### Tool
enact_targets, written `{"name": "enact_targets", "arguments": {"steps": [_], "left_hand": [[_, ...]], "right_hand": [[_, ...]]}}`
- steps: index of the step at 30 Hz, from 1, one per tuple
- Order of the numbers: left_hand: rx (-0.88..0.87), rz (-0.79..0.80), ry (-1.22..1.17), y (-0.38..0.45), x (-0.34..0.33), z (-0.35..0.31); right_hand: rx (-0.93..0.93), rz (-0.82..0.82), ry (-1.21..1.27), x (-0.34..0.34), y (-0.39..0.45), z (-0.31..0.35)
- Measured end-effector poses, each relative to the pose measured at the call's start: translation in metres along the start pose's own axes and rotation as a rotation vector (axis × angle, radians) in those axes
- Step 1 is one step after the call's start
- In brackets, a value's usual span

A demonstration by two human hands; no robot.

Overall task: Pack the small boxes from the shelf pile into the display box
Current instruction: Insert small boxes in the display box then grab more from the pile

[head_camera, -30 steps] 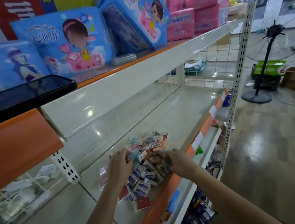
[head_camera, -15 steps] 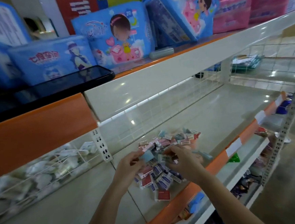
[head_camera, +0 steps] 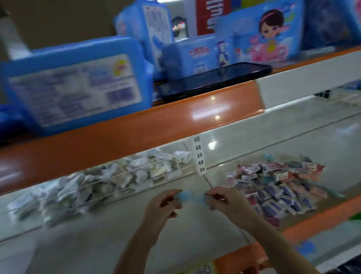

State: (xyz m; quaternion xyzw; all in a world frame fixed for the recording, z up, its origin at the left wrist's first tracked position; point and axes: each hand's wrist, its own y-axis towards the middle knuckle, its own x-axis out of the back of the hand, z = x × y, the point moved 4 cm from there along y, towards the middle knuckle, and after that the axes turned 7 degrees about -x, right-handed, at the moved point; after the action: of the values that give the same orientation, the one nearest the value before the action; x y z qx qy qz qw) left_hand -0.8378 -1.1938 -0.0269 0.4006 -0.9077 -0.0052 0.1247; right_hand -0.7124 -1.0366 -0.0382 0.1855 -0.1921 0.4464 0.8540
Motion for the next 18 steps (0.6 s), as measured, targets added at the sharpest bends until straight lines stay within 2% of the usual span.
{"name": "enact_targets", "arguments": {"steps": [7, 15, 18], "left_hand": [[0.03, -0.196, -0.028, -0.084, 0.15, 0.009], [0.05, -0.414, 0.017, -0.187, 0.302, 0.033], [0.088, -0.486, -0.002, -0.223, 0.349, 0.044]], "right_hand": [[-0.141, 0.283, 0.38, -0.131, -0.018, 0.089], [-0.17, 0.5, 0.468, -0.281, -0.051, 0.185], [-0.118, 0.6, 0.441, -0.33, -0.06, 0.219]]}}
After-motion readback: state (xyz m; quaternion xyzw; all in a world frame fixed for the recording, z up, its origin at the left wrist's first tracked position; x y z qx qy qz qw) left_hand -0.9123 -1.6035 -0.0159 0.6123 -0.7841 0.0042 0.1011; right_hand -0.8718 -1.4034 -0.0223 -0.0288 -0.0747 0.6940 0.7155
